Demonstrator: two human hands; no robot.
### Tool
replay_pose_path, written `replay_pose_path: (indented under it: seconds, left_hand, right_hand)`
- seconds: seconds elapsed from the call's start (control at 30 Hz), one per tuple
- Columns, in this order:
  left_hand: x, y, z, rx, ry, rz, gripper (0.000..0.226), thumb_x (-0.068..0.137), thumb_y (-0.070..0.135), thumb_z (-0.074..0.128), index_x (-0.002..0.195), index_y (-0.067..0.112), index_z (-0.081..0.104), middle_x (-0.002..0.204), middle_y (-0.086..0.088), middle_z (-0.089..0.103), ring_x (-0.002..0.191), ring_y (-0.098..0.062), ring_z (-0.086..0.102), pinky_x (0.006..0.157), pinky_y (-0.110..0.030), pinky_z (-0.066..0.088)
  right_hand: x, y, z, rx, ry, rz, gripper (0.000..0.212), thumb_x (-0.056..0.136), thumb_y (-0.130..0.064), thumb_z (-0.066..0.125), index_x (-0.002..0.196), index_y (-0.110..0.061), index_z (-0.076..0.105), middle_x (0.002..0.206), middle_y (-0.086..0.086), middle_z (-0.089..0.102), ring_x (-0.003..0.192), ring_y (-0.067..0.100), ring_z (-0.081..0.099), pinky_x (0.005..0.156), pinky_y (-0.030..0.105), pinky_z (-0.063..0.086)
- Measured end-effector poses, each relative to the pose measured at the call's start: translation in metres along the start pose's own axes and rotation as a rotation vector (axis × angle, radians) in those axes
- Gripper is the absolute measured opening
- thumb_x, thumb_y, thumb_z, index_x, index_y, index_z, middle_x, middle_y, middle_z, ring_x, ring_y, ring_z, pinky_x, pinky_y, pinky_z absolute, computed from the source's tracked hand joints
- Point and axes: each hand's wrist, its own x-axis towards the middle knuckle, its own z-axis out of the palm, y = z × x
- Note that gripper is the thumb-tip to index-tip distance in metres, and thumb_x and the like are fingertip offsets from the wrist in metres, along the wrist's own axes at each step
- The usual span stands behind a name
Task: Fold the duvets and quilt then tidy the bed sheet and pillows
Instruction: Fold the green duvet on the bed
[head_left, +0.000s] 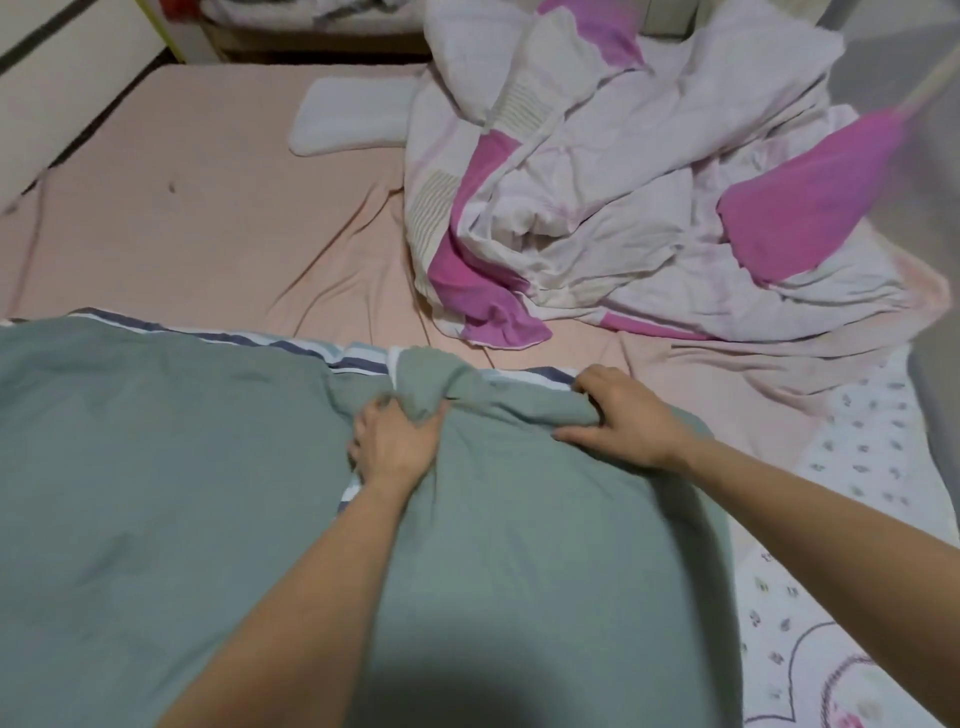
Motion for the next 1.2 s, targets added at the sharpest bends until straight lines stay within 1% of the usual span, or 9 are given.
replay_pose_path:
  seconds: [0.13,0.23,0.4,0.57,0.73,0.9,1.03,1.1,1.2]
  left_hand:
    - [0.027,0.002,0.019,-0.137,-0.142,-0.253,0.067,0.080,0.068,0.040,0.131,0.027,0.051,0.138,-0.010,0.049,0.132,-0.037,0.036,0.111,-0.052,0.025]
    - [0.027,0.004,0.037,-0.266,-0.183,-0.157,0.068,0.080,0.064,0.038,0.128,0.019,0.056,0.134,-0.012,0.056,0.124,-0.034,0.049,0.108,-0.044,0.034]
    - [0.001,0.044,0.018,-0.265,0.047,0.015,0.041,0.095,0.044,0.044,0.120,0.015,0.059,0.122,-0.015,0.062,0.111,-0.035,0.057,0.089,-0.036,0.043]
    - [0.009,0.112,-0.021,-0.150,0.130,0.122,0.049,0.097,0.045,0.044,0.126,0.006,0.048,0.122,-0.022,0.058,0.112,-0.040,0.055,0.088,-0.043,0.044]
    - [0.002,0.162,-0.015,0.392,0.072,0.420,0.059,0.092,0.022,0.048,0.146,0.012,0.025,0.150,-0.013,0.030,0.141,-0.034,0.020,0.113,-0.051,0.021]
    - [-0.053,0.208,0.036,0.483,-0.327,0.839,0.066,0.095,0.042,0.044,0.150,0.013,0.023,0.157,-0.008,0.023,0.148,-0.027,0.003,0.120,-0.044,0.000]
    - [-0.046,0.226,0.071,0.566,-0.421,0.845,0.075,0.090,0.064,0.041,0.145,0.012,0.034,0.148,-0.012,0.040,0.143,-0.027,0.023,0.119,-0.048,0.001]
    - [-0.038,0.223,0.078,0.548,-0.374,0.983,0.057,0.091,0.059,0.045,0.125,0.015,0.053,0.124,-0.010,0.060,0.123,-0.028,0.049,0.114,-0.046,0.019]
    - [-0.034,0.200,0.081,0.361,0.044,1.419,0.016,0.092,0.031,0.053,0.096,0.016,0.056,0.082,-0.007,0.063,0.078,-0.029,0.061,0.068,-0.036,0.043]
  right_hand:
    - [0.022,0.017,0.000,0.147,-0.309,0.298,0.083,0.057,-0.085,0.055,0.120,-0.031,0.049,0.118,-0.011,0.052,0.113,0.012,0.046,0.110,0.042,0.027]
    - [0.008,0.028,0.008,0.410,-0.412,0.388,0.052,0.065,-0.069,0.071,0.104,-0.036,0.064,0.103,-0.016,0.066,0.096,0.008,0.062,0.094,0.030,0.046]
    - [-0.020,0.007,0.001,0.426,0.061,0.349,0.049,0.087,-0.045,0.064,0.053,-0.015,0.044,0.051,-0.005,0.043,0.051,0.013,0.041,0.053,0.031,0.032]
    - [-0.023,0.007,-0.068,0.238,0.520,0.482,0.058,0.096,-0.046,0.048,0.051,-0.011,0.041,0.052,0.009,0.045,0.057,0.029,0.049,0.056,0.039,0.036]
    - [0.018,0.006,-0.039,0.349,0.251,0.517,0.048,0.102,-0.033,0.035,0.087,0.002,0.064,0.106,0.025,0.065,0.097,0.031,0.059,0.078,0.035,0.037]
    - [-0.021,0.064,-0.035,0.686,0.395,0.625,0.031,0.084,0.002,0.042,0.068,-0.015,0.062,0.089,0.006,0.066,0.087,0.020,0.057,0.079,0.032,0.043]
    - [-0.068,0.121,-0.042,0.522,0.110,0.554,0.047,0.063,0.013,0.036,0.091,-0.011,0.067,0.107,0.005,0.067,0.108,0.019,0.058,0.098,0.033,0.044]
    - [-0.073,0.126,-0.039,0.511,-0.056,0.460,0.055,0.062,-0.001,0.044,0.113,-0.011,0.063,0.116,0.000,0.062,0.110,0.013,0.053,0.097,0.026,0.041]
    - [-0.060,0.126,-0.024,0.525,-0.210,0.358,0.053,0.061,-0.013,0.053,0.114,-0.015,0.056,0.105,-0.001,0.058,0.095,0.015,0.051,0.079,0.022,0.042]
